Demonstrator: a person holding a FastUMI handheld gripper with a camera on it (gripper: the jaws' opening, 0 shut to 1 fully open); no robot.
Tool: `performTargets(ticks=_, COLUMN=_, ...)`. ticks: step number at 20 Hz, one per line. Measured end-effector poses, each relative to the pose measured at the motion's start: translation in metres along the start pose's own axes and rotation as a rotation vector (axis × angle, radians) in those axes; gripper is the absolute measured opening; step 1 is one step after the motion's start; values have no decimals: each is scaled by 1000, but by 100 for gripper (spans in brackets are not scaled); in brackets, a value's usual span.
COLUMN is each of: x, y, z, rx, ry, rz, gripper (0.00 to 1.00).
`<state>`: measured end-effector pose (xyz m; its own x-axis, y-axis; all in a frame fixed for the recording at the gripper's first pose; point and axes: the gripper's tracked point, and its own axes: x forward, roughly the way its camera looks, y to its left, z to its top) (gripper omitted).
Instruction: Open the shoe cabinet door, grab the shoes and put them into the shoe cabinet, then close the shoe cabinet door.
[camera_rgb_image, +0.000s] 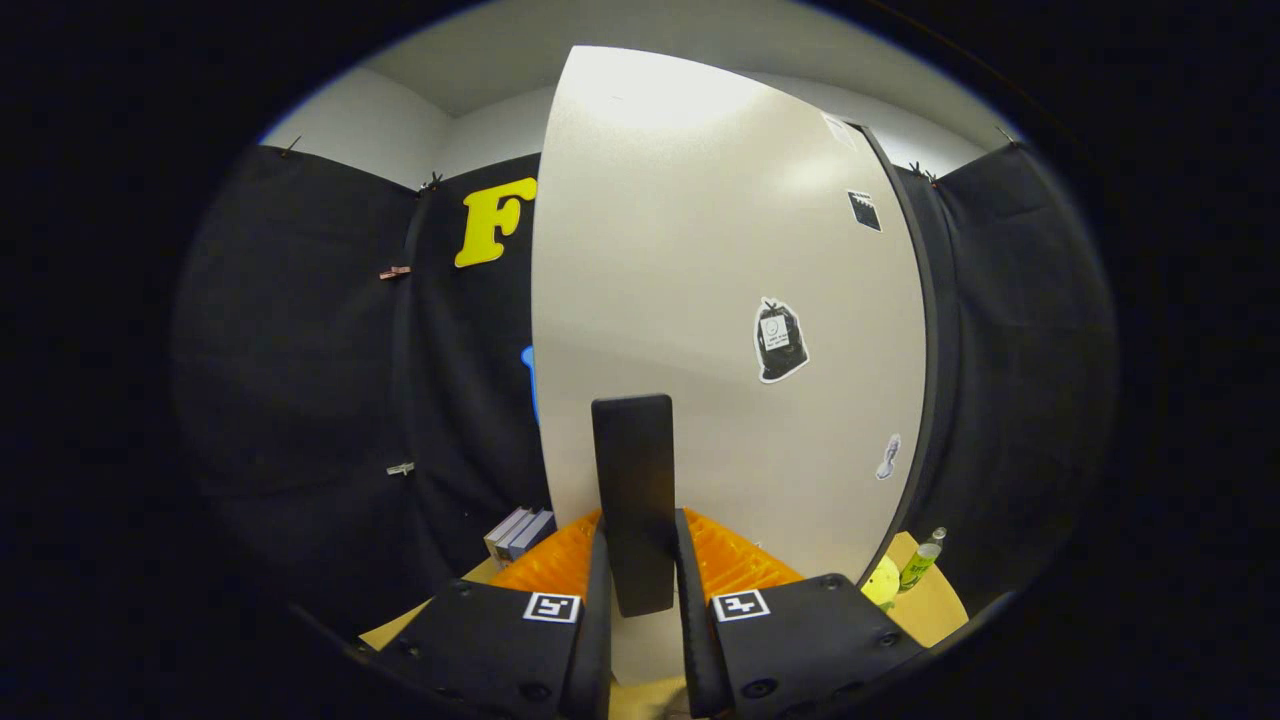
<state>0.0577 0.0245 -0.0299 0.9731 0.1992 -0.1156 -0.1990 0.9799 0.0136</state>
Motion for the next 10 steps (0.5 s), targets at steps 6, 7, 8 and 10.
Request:
performTargets(ticks=6, x=-51, y=-31, z=3, rx=19, ry=2, rz=3, gripper=33)
performTargets(ticks=7, x=-57, y=-37, z=3, rx=19, ry=1, rz=-2, gripper=33)
performTargets(ticks=8, x=-64, y=-43, z=4, rx=18, ry=-2, rz=-6, gripper=33)
performTargets(ticks=10, x=-77, y=-56, z=5, rx=13, ry=-5, rz=-18, gripper=33)
